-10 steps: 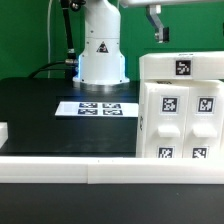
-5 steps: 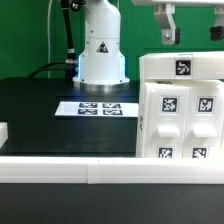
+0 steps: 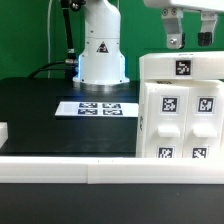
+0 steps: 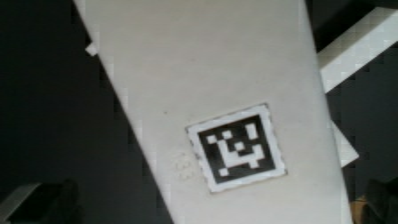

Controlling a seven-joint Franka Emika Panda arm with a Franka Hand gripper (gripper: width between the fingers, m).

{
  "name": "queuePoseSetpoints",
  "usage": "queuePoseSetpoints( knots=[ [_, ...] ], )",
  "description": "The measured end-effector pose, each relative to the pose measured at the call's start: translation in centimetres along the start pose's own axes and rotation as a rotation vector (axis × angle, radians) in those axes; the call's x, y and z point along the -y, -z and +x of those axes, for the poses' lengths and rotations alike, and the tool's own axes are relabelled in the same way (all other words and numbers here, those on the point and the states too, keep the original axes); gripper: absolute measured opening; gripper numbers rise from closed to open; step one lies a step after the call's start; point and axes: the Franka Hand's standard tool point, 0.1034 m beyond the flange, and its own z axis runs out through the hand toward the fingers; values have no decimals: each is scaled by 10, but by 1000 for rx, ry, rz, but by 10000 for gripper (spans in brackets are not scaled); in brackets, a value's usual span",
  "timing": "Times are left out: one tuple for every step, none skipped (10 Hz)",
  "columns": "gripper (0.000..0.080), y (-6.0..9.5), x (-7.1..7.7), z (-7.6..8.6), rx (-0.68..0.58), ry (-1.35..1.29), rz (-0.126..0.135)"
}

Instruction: Assemble cabinet

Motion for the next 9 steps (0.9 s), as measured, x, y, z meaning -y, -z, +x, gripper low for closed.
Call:
queuePoseSetpoints(
  knots=[
    [797,0,0,-1,2,16,2],
    [797,-1,0,-1,2,11,1],
    [797,-4,0,-1,3,11,0],
    [797,-8,0,-3,4,10,-2],
    [797,-13,1,-4,4,8,-6],
    [797,-17,2,-5,7,-1,-4],
    [797,-18,3,-5,8,-7,-2],
    [797,-18,3,-5,9,-16,-1],
    [675,-18,3,-5,10,-33,-1]
  ],
)
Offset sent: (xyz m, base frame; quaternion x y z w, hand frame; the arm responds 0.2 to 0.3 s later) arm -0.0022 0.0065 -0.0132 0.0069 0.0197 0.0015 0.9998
